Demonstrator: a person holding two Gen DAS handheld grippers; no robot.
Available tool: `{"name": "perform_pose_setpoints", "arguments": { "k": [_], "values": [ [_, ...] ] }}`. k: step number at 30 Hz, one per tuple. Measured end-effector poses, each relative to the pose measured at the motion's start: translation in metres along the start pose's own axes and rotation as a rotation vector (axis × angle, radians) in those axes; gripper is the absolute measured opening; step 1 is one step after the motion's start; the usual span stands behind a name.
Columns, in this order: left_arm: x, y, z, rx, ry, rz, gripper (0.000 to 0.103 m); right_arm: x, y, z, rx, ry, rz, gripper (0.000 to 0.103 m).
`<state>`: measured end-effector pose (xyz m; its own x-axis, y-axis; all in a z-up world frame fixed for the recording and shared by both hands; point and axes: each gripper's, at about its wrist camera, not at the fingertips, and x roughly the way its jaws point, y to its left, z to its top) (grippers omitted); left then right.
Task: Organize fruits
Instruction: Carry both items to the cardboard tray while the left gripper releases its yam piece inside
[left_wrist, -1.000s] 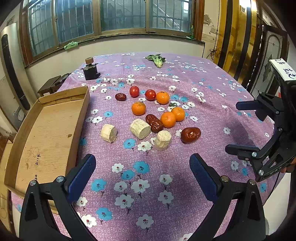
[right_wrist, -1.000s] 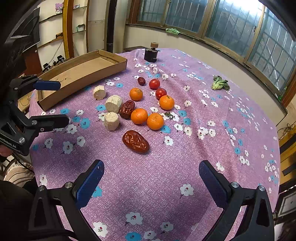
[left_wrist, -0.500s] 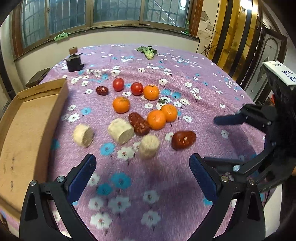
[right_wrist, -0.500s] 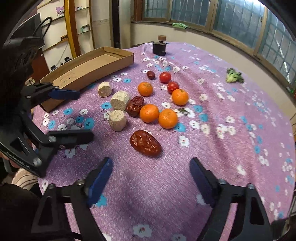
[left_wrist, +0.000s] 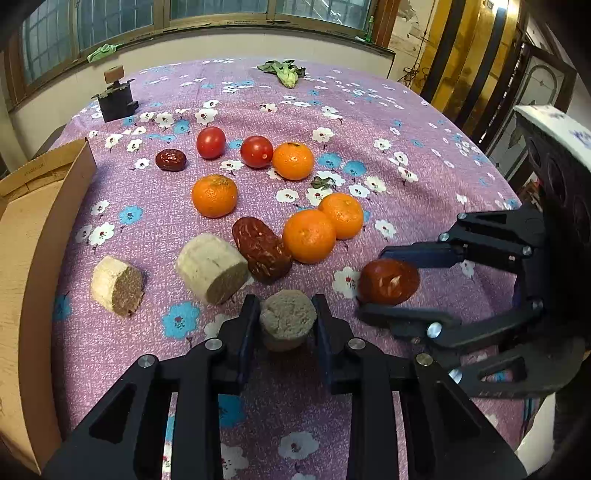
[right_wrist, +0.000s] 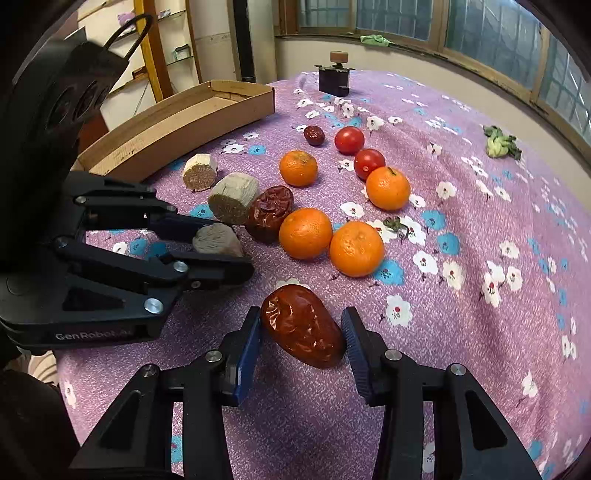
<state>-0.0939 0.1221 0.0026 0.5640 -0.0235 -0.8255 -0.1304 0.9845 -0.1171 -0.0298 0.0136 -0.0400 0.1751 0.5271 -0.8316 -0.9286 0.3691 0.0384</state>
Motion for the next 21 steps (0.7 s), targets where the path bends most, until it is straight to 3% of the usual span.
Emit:
{"name": "perform_pose_setpoints", "arguments": {
  "k": [10,16,21],
  "values": [
    [-0.032,0.019,-0.024,-0.041,-0.018,0.067,0.026,-0.029,0.002,-0.012,0.089,-0.049,-0.005,0.044],
    [-0.061,0.040,-0.034,-0.080,-0.084,0.156,0.026,-0.048,0.018,-0.008,0.109,-0.102,0.027,0.044],
    [-0.074,0.056,-0.041,-0.115,-0.104,0.187,0.026,-0.049,0.034,-0.002,0.116,-0.123,0.058,0.044]
  ]
}}
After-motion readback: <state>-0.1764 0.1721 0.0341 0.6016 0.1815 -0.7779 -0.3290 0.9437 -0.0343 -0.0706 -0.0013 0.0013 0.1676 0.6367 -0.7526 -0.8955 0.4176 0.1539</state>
